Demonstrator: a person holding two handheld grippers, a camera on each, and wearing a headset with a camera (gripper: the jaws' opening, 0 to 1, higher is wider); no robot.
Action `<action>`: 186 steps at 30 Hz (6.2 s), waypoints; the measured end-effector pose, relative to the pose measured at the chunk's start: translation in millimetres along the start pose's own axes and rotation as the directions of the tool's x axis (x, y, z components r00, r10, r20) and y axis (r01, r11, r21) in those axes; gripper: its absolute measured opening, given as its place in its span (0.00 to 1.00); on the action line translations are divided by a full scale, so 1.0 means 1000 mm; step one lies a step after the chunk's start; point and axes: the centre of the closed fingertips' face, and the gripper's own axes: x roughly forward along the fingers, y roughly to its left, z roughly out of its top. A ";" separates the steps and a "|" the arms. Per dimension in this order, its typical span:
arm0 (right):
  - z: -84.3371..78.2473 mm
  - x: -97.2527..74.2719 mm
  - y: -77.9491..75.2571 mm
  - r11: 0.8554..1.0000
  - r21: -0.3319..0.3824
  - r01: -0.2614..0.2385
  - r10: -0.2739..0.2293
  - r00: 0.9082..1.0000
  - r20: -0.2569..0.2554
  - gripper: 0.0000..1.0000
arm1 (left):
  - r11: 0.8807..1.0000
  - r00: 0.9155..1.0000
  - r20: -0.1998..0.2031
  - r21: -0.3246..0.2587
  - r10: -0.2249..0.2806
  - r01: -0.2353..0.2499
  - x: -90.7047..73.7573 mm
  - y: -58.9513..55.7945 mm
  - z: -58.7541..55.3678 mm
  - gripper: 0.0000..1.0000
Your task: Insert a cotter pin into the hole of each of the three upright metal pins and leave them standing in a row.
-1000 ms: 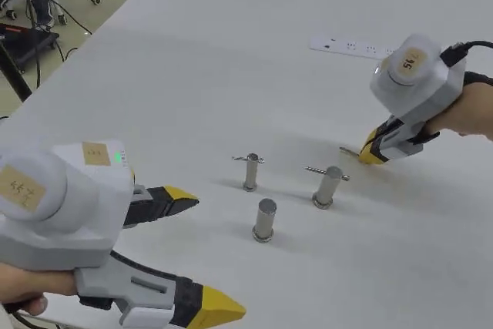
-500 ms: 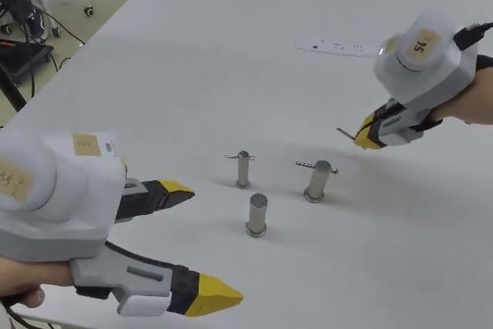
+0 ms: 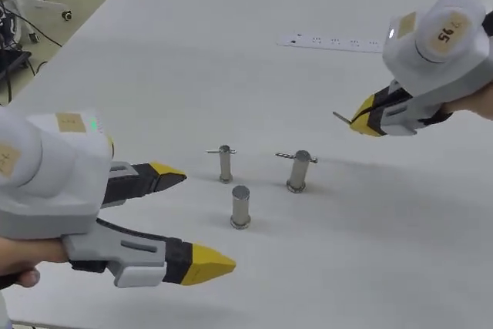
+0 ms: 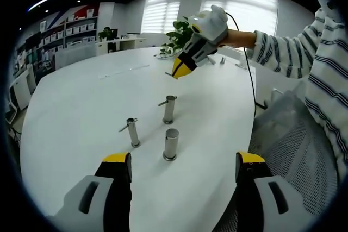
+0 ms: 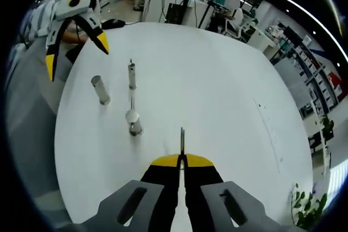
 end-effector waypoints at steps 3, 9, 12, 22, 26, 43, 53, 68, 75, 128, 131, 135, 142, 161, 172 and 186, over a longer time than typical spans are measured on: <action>0.002 -0.005 0.005 1.000 -0.004 0.010 -0.010 1.000 0.012 0.02 | 1.000 1.000 -0.002 0.012 0.002 -0.002 0.000 0.002 0.002 0.78; 0.005 -0.012 0.015 0.999 -0.024 0.027 -0.026 0.999 0.024 0.02 | 1.000 1.000 0.005 0.025 0.013 -0.013 0.001 0.009 0.008 0.75; 0.009 -0.017 0.021 0.999 -0.036 0.038 -0.036 0.999 0.036 0.02 | 0.999 0.999 0.022 0.026 0.037 -0.038 0.001 0.016 0.015 0.74; 0.025 -0.026 0.038 0.993 -0.081 0.091 -0.083 0.993 0.088 0.02 | 0.998 0.994 0.084 0.007 0.066 -0.066 0.007 0.028 0.039 0.68; 0.029 -0.028 0.044 0.991 -0.074 0.110 -0.101 0.988 0.113 0.02 | 0.998 0.993 0.101 -0.021 0.053 -0.051 0.012 0.029 0.046 0.62; 0.042 -0.031 0.060 0.961 -0.144 0.237 -0.209 0.960 0.188 0.02 | 0.995 0.989 0.146 -0.094 -0.026 0.040 0.040 0.020 0.073 0.52; 0.046 -0.025 0.077 0.956 -0.173 0.236 -0.199 0.958 0.209 0.02 | 0.981 0.988 0.117 -0.154 -0.104 0.122 0.053 0.006 0.076 0.42; 0.053 -0.026 0.084 0.940 -0.224 0.257 -0.206 0.952 0.227 0.02 | 0.974 0.981 0.131 -0.159 -0.143 0.163 0.063 -0.008 0.083 0.26; 0.053 -0.023 0.086 0.942 -0.223 0.252 -0.199 0.952 0.234 0.02 | 0.966 0.977 0.137 -0.181 -0.163 0.186 0.066 -0.015 0.085 0.19; 0.064 -0.025 0.098 0.932 -0.250 0.261 -0.199 0.948 0.248 0.02 | 0.955 0.976 0.131 -0.219 -0.174 0.199 0.065 -0.012 0.084 0.01; 0.064 -0.026 0.097 0.932 -0.252 0.262 -0.199 0.948 0.249 0.02 | 0.947 0.977 0.130 -0.250 -0.171 0.199 0.065 -0.012 0.084 0.01; 0.064 -0.026 0.097 0.930 -0.260 0.261 -0.198 0.949 0.247 0.02 | 0.937 0.979 0.115 -0.288 -0.170 0.196 0.065 -0.012 0.082 0.00; 0.065 -0.027 0.097 0.934 -0.250 0.256 -0.191 0.947 0.257 0.03 | 0.923 0.979 0.112 -0.327 -0.173 0.201 0.064 -0.014 0.084 0.00; 0.052 -0.032 0.102 0.997 -0.063 0.048 -0.029 0.962 0.272 0.20 | 0.951 0.964 0.129 -0.180 -0.232 0.253 0.051 -0.026 0.091 0.00; 0.048 -0.040 0.117 0.982 0.042 -0.183 0.157 0.926 0.343 0.20 | 0.935 0.936 0.101 0.151 -0.338 0.321 0.044 -0.051 0.086 0.00; 0.053 -0.040 0.158 0.941 -0.049 -0.335 0.331 0.881 0.339 0.13 | 0.873 0.907 0.057 0.303 -0.417 0.382 0.042 -0.072 0.074 0.00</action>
